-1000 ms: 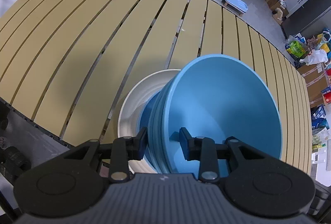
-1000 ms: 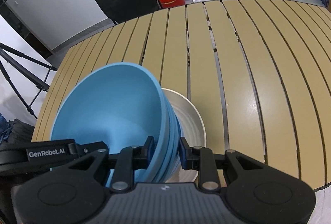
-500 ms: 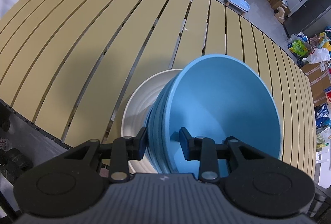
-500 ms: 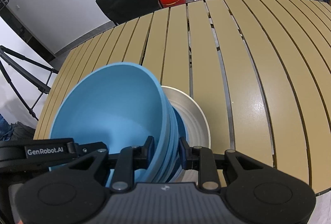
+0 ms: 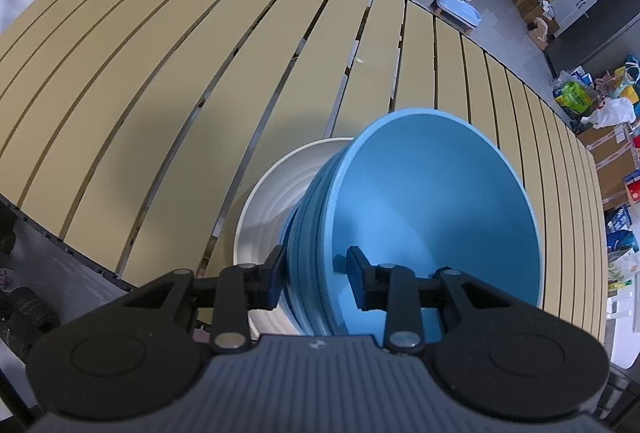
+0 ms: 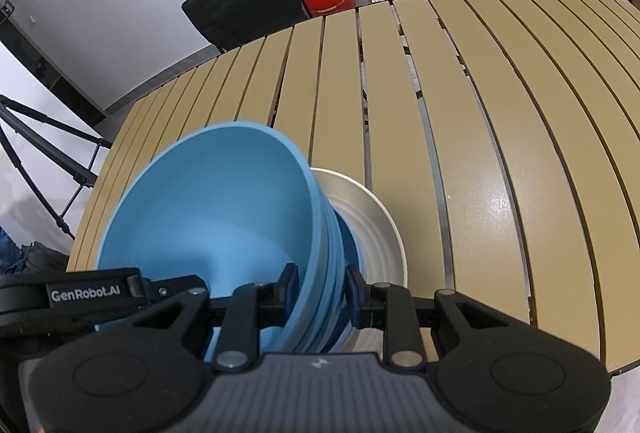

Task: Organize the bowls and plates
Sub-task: 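Lower the bowl stack onto the white plate with both tools, then open both tools and pull them back from the bowl stack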

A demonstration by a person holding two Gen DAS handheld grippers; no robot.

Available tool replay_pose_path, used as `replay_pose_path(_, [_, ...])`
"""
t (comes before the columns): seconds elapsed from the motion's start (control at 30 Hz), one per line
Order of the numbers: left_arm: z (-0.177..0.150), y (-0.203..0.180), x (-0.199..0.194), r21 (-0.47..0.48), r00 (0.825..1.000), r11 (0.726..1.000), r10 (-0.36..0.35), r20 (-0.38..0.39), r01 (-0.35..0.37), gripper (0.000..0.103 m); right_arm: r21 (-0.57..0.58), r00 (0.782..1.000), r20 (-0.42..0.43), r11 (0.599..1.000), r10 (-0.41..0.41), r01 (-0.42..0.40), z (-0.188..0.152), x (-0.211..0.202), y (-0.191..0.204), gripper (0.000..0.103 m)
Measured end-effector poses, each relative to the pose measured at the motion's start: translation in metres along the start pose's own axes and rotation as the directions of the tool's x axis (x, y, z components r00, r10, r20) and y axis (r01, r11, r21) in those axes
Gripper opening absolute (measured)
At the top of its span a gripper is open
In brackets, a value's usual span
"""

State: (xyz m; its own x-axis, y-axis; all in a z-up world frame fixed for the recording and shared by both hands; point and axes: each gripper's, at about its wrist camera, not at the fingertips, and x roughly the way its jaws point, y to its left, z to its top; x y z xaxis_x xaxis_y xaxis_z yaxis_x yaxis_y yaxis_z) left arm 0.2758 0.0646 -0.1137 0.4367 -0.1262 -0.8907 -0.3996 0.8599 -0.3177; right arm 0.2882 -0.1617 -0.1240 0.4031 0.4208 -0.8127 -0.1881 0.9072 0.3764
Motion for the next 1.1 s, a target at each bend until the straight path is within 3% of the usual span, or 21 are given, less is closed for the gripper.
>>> replay_pose_path(0.13, [-0.001, 0.006, -0.004, 0.003, 1.0, 1.0, -0.006, 0.008, 0.006, 0.042, 0.015, 1.0, 0.019, 1.0, 0.021, -0.022, -0.001, -0.005, -0.003, 0.033])
replay_pose_path(0.23, [-0.004, 0.006, -0.013, 0.018, 0.999, 1.0, -0.01, 0.039, 0.009, 0.047, -0.004, 0.998, 0.058, 1.0, 0.022, -0.022, -0.003, -0.014, 0.0, 0.062])
replay_pose_path(0.5, [-0.014, 0.006, -0.041, 0.027, 0.994, 0.999, -0.024, 0.105, 0.021, 0.062, -0.017, 0.994, 0.109, 1.0, 0.021, -0.019, -0.008, -0.035, 0.001, 0.064])
replay_pose_path(0.7, [-0.025, 0.008, -0.071, 0.057, 0.981, 0.998, -0.025, 0.194, 0.014, 0.078, -0.02, 0.985, 0.169, 0.999, 0.039, -0.036, -0.016, -0.059, -0.002, 0.083])
replay_pose_path(0.93, [-0.055, 0.01, -0.111, 0.121, 0.947, 0.993, -0.032, 0.319, -0.007, 0.102, -0.11, 0.955, 0.295, 0.994, 0.024, 0.009, -0.043, -0.097, 0.011, 0.103])
replay_pose_path(1.1, [-0.088, 0.01, -0.144, 0.187, 0.894, 0.981, -0.037, 0.447, -0.053, 0.103, -0.196, 0.921, 0.39, 0.978, 0.014, 0.068, -0.073, -0.126, 0.025, 0.103])
